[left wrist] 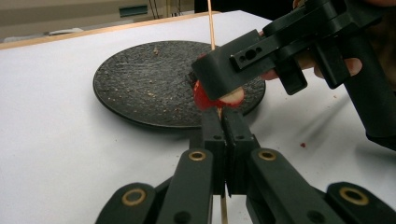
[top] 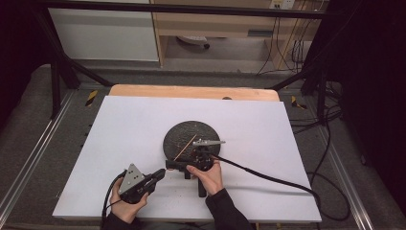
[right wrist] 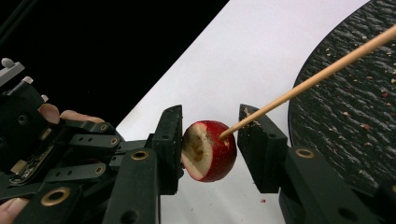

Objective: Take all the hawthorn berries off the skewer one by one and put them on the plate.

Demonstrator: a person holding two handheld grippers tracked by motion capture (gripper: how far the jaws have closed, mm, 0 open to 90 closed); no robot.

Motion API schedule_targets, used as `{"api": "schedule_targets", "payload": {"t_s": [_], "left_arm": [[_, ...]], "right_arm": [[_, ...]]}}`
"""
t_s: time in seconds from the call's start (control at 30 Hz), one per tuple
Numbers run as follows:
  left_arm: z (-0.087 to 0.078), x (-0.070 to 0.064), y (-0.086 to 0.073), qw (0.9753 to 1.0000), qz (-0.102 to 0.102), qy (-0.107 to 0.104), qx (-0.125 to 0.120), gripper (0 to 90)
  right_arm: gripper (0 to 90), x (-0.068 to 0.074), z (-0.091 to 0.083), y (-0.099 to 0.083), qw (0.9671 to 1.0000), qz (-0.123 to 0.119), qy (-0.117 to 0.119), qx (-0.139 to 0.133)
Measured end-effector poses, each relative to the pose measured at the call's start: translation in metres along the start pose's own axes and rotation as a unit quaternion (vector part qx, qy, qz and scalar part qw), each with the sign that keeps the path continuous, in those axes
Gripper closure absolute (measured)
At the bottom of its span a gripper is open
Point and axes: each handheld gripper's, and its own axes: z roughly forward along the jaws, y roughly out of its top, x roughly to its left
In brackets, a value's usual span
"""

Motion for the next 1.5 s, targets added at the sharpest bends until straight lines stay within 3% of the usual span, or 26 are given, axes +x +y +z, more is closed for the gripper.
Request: {"api": "schedule_targets", "payload": {"t_s": [0.53,0.63,0.77,1.0,1.1,1.5], "left_arm": [[-0.006,0.000,0.004,0.9999,0.004,0.002,-0.013,88.6],[-0.006,0.000,0.004,0.9999,0.004,0.004,-0.016,88.6],[-0.006,-0.001,0.003,0.9998,0.005,0.004,-0.016,88.6],[-0.004,-0.002,0.002,0.9999,0.008,0.004,-0.015,88.6],[-0.005,-0.002,0.003,0.9998,0.009,0.004,-0.018,88.6],[-0.009,0.001,0.005,0.9996,0.007,0.007,-0.027,88.6]], "right_arm": [[64.7,0.000,-0.008,0.014,0.9996,-0.003,-0.014,-0.023],[58.0,0.001,-0.007,0.013,0.9998,0.006,-0.007,-0.018],[55.9,0.001,-0.005,0.008,0.9997,0.018,0.005,-0.014],[66.9,0.000,-0.002,0.006,0.9992,0.036,0.018,-0.005],[68.2,0.000,-0.004,0.009,0.9988,0.045,0.019,-0.005],[68.9,-0.001,-0.015,0.029,0.9988,0.039,0.000,-0.030]]}}
